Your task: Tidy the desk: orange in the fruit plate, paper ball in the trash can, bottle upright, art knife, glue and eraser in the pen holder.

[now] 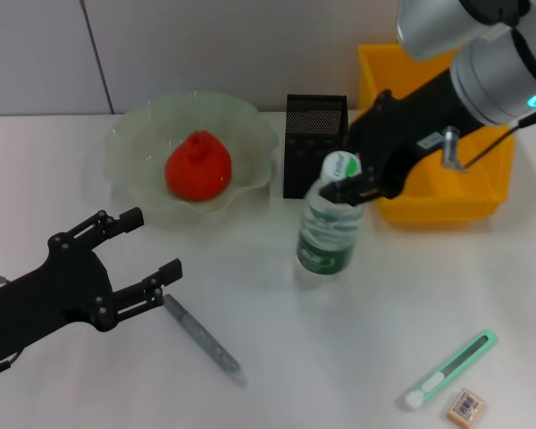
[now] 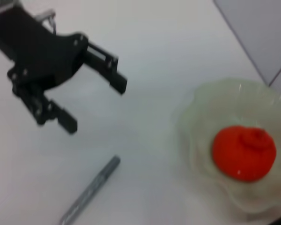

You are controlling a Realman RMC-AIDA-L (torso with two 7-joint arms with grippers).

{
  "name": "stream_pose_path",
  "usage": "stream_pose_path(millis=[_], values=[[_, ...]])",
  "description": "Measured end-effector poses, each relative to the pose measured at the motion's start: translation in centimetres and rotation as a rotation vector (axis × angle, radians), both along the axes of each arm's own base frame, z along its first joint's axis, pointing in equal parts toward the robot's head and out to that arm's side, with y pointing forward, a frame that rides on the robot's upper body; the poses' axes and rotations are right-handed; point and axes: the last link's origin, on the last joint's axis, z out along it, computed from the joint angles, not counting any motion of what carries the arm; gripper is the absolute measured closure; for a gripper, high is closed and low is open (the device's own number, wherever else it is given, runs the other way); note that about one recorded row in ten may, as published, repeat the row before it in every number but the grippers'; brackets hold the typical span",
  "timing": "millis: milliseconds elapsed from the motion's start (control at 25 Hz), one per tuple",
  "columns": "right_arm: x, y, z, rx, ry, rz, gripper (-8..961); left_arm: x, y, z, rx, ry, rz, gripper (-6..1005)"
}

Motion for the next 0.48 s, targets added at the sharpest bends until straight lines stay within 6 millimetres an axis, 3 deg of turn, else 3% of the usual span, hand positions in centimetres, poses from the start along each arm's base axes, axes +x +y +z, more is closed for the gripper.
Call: stream_pose_path(millis=[480], values=[[-0.2,1.0,-1.5,-0.007,0.110,0.004,517,0.1,0.1,0.0,0.001,0.001,-0.003,172]])
